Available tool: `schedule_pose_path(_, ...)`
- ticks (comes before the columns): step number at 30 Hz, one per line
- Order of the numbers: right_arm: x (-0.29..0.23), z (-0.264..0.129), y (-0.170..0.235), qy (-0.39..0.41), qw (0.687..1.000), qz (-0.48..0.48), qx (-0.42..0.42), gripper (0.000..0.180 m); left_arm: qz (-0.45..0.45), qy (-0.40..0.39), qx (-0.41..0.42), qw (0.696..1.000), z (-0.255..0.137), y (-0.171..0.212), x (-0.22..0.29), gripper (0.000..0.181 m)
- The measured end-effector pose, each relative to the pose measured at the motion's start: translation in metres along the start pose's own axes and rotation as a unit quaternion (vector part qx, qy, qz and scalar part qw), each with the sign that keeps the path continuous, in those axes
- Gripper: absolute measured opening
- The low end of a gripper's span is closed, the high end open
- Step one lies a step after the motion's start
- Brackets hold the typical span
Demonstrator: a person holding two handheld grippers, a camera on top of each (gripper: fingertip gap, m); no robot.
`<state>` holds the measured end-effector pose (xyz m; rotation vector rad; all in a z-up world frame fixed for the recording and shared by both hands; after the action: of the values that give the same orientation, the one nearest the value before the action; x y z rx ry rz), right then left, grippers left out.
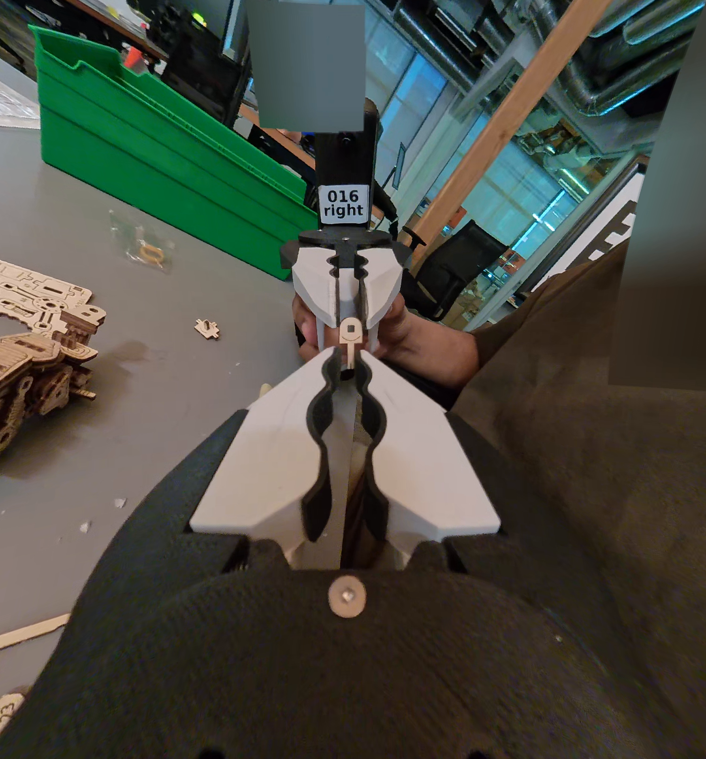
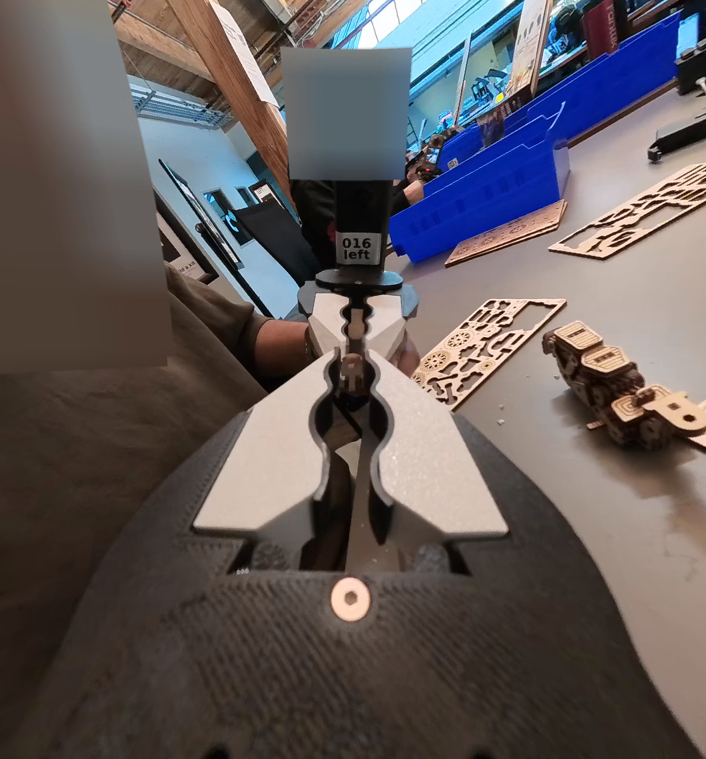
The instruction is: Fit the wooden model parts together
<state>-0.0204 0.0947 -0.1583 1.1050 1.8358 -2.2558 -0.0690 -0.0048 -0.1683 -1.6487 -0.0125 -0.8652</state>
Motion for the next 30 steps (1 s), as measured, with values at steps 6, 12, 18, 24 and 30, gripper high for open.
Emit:
schedule_pose_path(6, 0.0006, 0.0025, 0.0025, 0.007, 1.000, -0.002, -0.011, 0.008, 0.009, -0.009, 0.000, 1.000, -0.0001, 0.0000, -0.0002, 0.020)
schedule_pose_path(12, 0.0020, 0.0041, 0.0041, 0.019, 1.000, -0.005, -0.019, 0.007, 0.022, -0.022, -0.002, 1.000, 0.0002, 0.0000, -0.0003, 0.008)
schedule_pose_path(18, 0.0026, 0.0042, 0.0044, 0.020, 1.000, -0.001, -0.019, 0.008, 0.023, -0.021, -0.004, 1.000, -0.0001, 0.0001, -0.0008, 0.008)
schedule_pose_path(24, 0.0041, 0.0043, 0.0043, 0.022, 1.000, 0.008, -0.017, 0.008, 0.036, -0.030, -0.005, 0.999, 0.0002, 0.0007, -0.0011, 0.008)
schedule_pose_path(30, 0.0051, 0.0050, 0.0056, 0.021, 0.999, 0.018, -0.021, 0.008, 0.049, -0.036, -0.013, 0.998, 0.0012, 0.0026, -0.0007, 0.008)
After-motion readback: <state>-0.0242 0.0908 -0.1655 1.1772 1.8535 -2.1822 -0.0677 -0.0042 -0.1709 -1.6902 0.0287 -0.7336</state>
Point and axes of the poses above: each gripper's, where its closed fingertips meet, z out along the fingers, y out of its underside, x = y × z across the jaws, the point moved 6 cm from there along -z, back along the fingers, and after that the axes turned 1 degree about z, right-handed, at the moved point
